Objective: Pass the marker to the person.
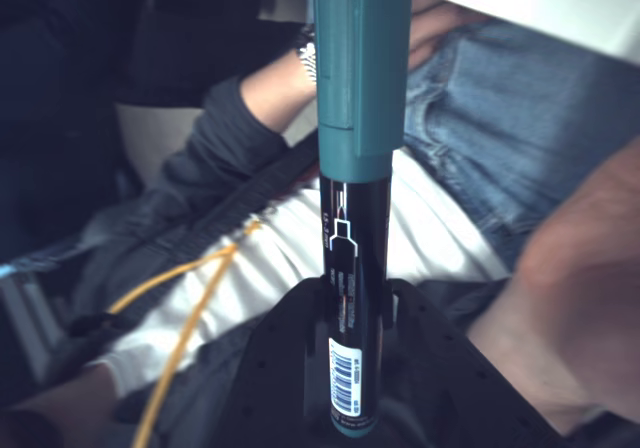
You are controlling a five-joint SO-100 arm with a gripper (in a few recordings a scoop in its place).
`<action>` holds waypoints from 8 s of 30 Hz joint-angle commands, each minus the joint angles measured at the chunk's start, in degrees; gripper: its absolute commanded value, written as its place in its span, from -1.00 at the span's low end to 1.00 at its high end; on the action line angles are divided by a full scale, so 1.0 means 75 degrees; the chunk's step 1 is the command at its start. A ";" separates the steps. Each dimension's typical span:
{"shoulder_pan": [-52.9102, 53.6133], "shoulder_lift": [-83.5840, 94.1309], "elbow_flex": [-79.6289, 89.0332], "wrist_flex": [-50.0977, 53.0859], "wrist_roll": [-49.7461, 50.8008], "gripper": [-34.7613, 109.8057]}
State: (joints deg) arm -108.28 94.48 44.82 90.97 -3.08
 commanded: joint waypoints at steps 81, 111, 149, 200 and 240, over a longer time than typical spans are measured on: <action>0.0727 0.3246 0.5309 0.0023 -0.3562 -0.04; 0.1195 0.3293 0.4828 0.0047 -0.3820 -0.07; 0.1266 0.3059 0.4418 0.0305 -0.3762 -0.09; 0.1301 0.3387 0.4781 0.0586 -0.3504 -0.09; 0.1512 0.3539 0.4980 0.0586 -0.3480 -0.09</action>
State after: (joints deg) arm -97.29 118.56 82.35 95.36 -29.27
